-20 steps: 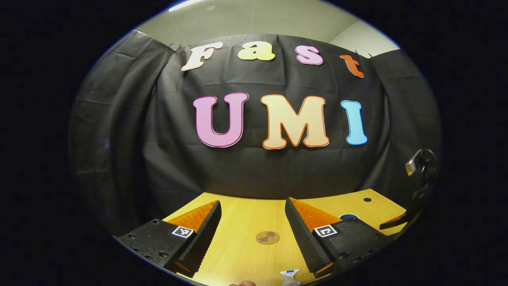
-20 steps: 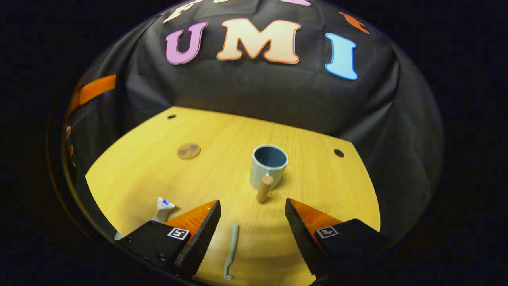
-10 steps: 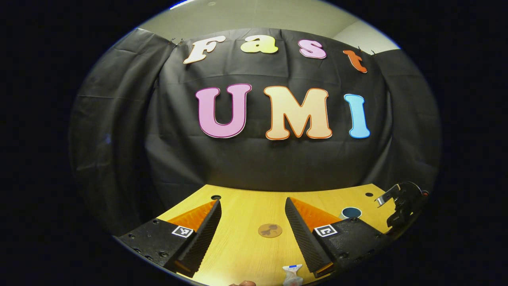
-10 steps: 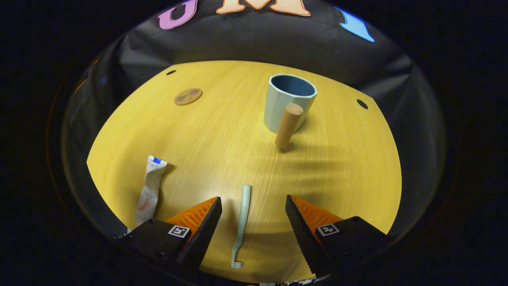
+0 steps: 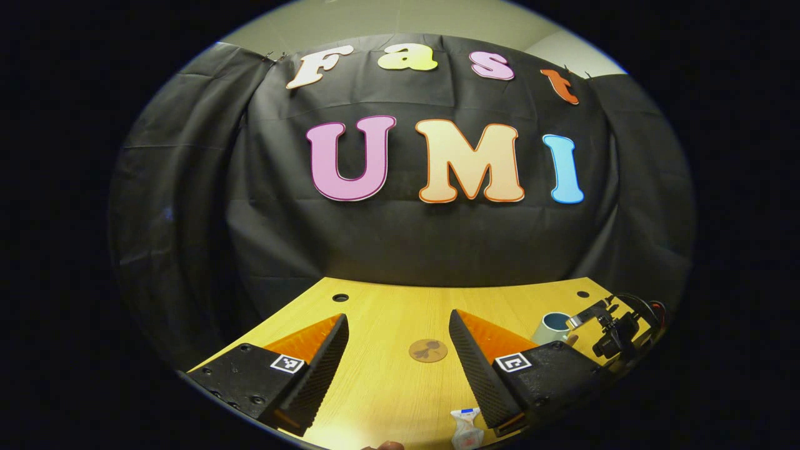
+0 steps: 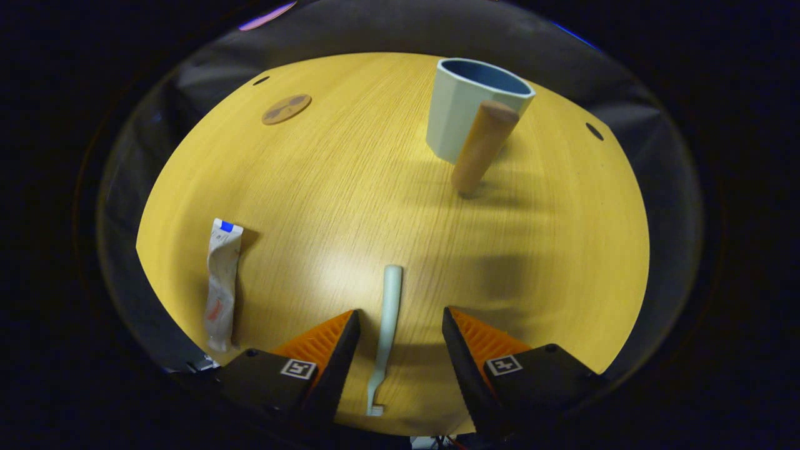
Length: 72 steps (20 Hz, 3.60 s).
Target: Put the toothbrush and toothpaste on the desktop into the cup, then pick up the cup and place it on the coaster on the desktop.
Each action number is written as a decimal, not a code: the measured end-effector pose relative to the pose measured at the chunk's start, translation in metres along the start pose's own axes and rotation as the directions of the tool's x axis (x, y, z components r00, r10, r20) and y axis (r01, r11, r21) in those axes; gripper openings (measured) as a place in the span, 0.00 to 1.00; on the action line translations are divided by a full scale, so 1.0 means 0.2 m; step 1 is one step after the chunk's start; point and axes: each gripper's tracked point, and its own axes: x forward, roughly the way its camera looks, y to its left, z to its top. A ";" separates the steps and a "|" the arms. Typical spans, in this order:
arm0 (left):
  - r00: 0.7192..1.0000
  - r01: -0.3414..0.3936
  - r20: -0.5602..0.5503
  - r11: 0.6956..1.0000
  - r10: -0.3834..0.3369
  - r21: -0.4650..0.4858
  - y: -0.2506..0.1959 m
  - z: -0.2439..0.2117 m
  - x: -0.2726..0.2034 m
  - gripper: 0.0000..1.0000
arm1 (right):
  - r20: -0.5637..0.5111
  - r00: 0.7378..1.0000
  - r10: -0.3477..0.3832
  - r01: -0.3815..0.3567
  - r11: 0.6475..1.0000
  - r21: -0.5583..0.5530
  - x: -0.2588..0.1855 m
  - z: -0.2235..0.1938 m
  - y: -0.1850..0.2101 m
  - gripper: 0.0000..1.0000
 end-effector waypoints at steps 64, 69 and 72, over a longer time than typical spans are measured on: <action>0.673 0.244 -0.680 0.955 -0.290 -0.167 -0.53 -1.19 -0.15 0.00 | 0.123 0.985 0.122 -0.115 0.991 -0.066 -0.05 0.01 0.10 0.06; 0.747 0.272 -0.578 0.944 -0.330 -0.188 -0.54 -1.02 -0.16 0.00 | 0.275 0.950 0.148 -0.134 0.989 -0.067 -0.16 0.14 0.13 0.06; 0.778 0.272 -0.533 0.943 -0.333 -0.191 -0.54 -0.93 -0.16 0.00 | 0.360 0.919 0.162 -0.144 0.987 -0.077 -0.24 0.20 0.15 0.06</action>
